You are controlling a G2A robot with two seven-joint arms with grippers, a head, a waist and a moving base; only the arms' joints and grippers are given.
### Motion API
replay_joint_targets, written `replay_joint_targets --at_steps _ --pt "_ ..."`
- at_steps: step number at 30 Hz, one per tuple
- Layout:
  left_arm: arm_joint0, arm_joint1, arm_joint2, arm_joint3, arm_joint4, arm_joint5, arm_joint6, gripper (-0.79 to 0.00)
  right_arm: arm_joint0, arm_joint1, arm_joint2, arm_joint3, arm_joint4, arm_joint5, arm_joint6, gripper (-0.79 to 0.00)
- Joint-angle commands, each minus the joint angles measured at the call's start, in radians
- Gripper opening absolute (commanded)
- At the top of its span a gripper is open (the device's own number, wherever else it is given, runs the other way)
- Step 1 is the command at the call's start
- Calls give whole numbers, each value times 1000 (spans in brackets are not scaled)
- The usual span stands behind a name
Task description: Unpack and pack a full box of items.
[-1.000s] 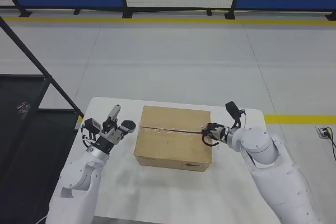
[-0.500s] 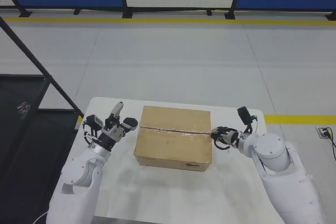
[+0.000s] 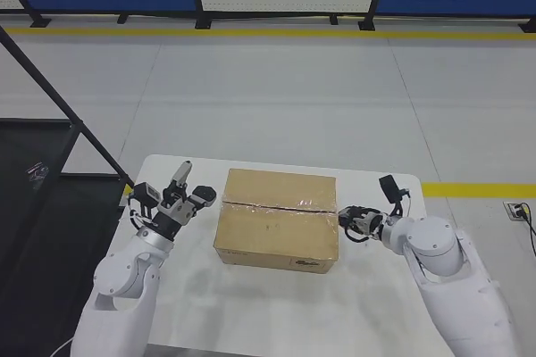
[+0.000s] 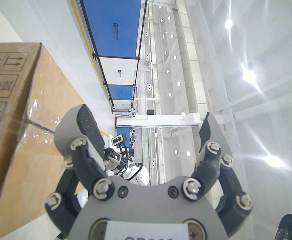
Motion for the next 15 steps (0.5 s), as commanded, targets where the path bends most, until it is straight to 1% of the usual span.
replay_joint_targets --at_steps 1,7,12,13,14,15 --pt "4 1 -5 -2 -5 -4 4 0 2 1 8 6 13 -7 -14 -785" --pt "26 6 -33 -27 -33 -33 5 0 -39 9 100 -18 96 -57 -68 -785" --pt "40 11 -56 -52 -69 -42 -22 0 -96 11 178 -59 196 -110 -145 -785" --pt "40 11 -56 -52 -69 -42 -22 0 -108 11 187 -66 219 -128 -159 -736" --pt "40 11 -56 -52 -69 -42 -22 0 -121 10 192 -72 235 -148 -166 -622" --pt "40 11 -56 -52 -69 -42 -22 0 -133 10 196 -76 249 -170 -171 -739"
